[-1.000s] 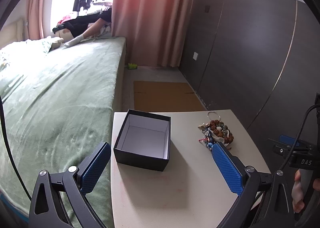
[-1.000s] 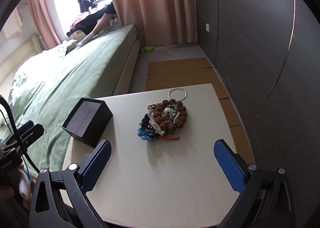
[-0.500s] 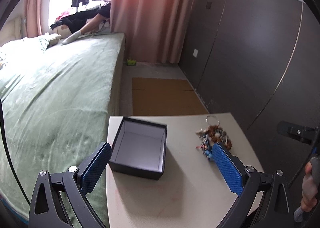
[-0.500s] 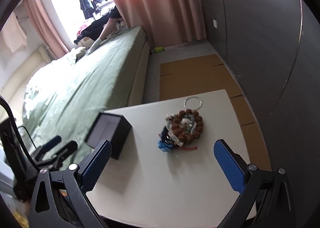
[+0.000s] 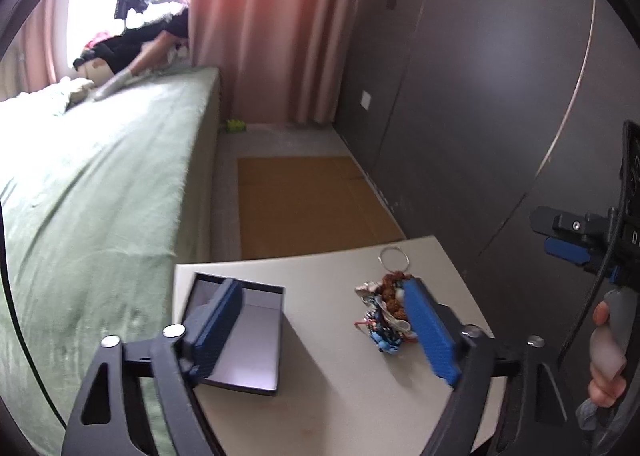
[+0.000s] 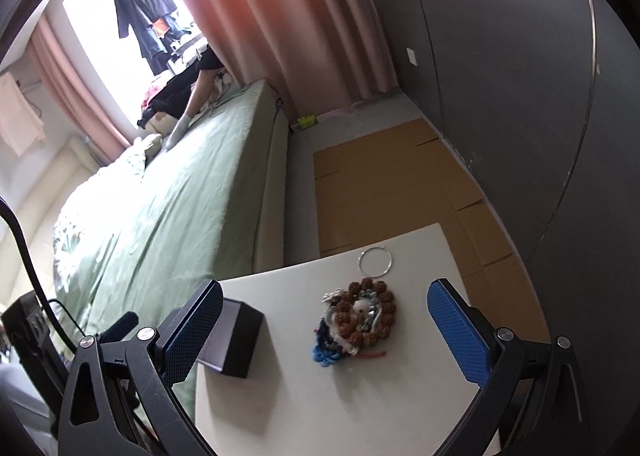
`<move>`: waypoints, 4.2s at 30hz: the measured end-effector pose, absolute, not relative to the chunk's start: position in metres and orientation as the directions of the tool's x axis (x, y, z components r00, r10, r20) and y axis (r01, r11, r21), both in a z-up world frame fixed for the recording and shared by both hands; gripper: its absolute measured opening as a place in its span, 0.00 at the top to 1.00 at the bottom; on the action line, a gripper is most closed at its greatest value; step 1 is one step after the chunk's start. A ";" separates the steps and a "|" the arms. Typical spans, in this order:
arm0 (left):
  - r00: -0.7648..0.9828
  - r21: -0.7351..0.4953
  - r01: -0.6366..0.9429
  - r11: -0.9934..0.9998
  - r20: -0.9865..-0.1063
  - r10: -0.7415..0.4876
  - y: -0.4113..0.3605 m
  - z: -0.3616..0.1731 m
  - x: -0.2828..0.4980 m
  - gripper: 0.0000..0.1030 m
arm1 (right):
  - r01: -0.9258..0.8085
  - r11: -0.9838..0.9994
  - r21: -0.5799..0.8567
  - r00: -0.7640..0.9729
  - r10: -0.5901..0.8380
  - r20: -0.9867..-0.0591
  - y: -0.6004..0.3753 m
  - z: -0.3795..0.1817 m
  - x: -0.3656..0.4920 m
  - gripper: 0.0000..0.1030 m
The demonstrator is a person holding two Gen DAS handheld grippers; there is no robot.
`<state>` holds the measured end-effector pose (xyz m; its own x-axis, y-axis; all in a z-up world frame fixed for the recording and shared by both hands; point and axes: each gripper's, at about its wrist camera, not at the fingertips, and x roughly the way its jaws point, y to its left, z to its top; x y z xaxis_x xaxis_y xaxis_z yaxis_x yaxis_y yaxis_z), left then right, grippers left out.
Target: Organize jewelry
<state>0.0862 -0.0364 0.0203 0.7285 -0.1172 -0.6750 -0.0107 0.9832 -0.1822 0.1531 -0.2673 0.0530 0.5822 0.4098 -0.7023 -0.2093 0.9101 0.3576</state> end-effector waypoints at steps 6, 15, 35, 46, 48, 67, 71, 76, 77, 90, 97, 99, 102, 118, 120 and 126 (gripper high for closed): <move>0.643 -0.193 0.030 0.981 -0.748 -0.167 -0.061 -0.008 0.118 0.44 | -0.156 0.885 0.439 0.526 0.450 -0.722 -0.287 0.013 0.170 0.03; 0.517 -0.205 0.056 0.977 -0.831 -0.204 -0.096 -0.051 0.155 0.54 | -0.129 0.866 0.483 0.471 0.482 -0.739 -0.299 -0.023 0.182 0.16; 0.388 -0.212 0.050 0.976 -0.896 -0.215 -0.119 -0.122 0.182 0.75 | 0.002 0.821 0.571 0.393 0.524 -0.755 -0.320 -0.077 0.190 0.18; 0.439 -0.300 0.073 0.951 -0.846 -0.301 -0.098 -0.103 0.153 0.92 | -0.031 0.827 0.561 0.352 0.534 -0.769 -0.299 -0.084 0.191 0.18; 0.455 -0.322 0.064 0.945 -0.833 -0.315 -0.090 -0.099 0.147 0.92 | -0.052 0.828 0.559 0.341 0.541 -0.769 -0.290 -0.085 0.190 0.19; 0.606 -0.444 -0.028 0.896 -0.720 -0.338 0.003 -0.054 0.103 0.92 | -0.141 0.818 0.558 0.138 0.575 -0.807 -0.197 -0.131 0.177 0.57; 0.620 -0.458 -0.048 0.888 -0.711 -0.333 0.018 -0.050 0.100 0.92 | -0.102 0.859 0.502 0.151 0.512 -0.846 -0.197 -0.144 0.180 0.57; 0.626 -0.467 -0.061 0.882 -0.707 -0.331 0.028 -0.048 0.097 0.92 | -0.072 0.883 0.464 0.212 0.469 -0.858 -0.204 -0.142 0.187 0.58; 0.627 -0.470 -0.062 0.881 -0.705 -0.332 0.029 -0.048 0.096 0.92 | -0.069 0.897 0.437 0.239 0.440 -0.866 -0.204 -0.140 0.188 0.58; 0.643 -0.484 -0.078 0.871 -0.692 -0.328 0.037 -0.042 0.091 0.92 | -0.208 0.925 0.319 0.229 0.363 -0.903 -0.169 -0.127 0.182 0.58; 0.683 -0.505 -0.100 0.857 -0.661 -0.310 0.054 -0.029 0.086 0.92 | -0.219 0.917 0.333 0.304 0.389 -0.870 -0.180 -0.096 0.194 0.58; 0.690 -0.500 -0.112 0.859 -0.661 -0.295 0.059 -0.027 0.085 0.92 | -0.208 0.922 0.327 0.310 0.380 -0.872 -0.177 -0.094 0.207 0.58; 0.696 -0.503 -0.130 0.855 -0.661 -0.282 0.068 -0.026 0.083 0.92 | -0.211 0.931 0.296 0.320 0.352 -0.880 -0.164 -0.092 0.225 0.58; 0.689 -0.489 -0.194 0.851 -0.685 -0.237 0.091 -0.034 0.082 0.92 | -0.275 0.960 0.055 0.336 0.150 -0.930 -0.127 -0.122 0.257 0.71; 0.691 -0.490 -0.193 0.850 -0.683 -0.236 0.092 -0.033 0.081 0.92 | -0.288 0.956 0.060 0.327 0.157 -0.932 -0.124 -0.121 0.255 0.77; 0.705 -0.503 -0.191 0.843 -0.668 -0.238 0.098 -0.028 0.078 0.92 | -0.269 0.950 0.156 0.354 0.249 -0.902 -0.140 -0.097 0.242 0.78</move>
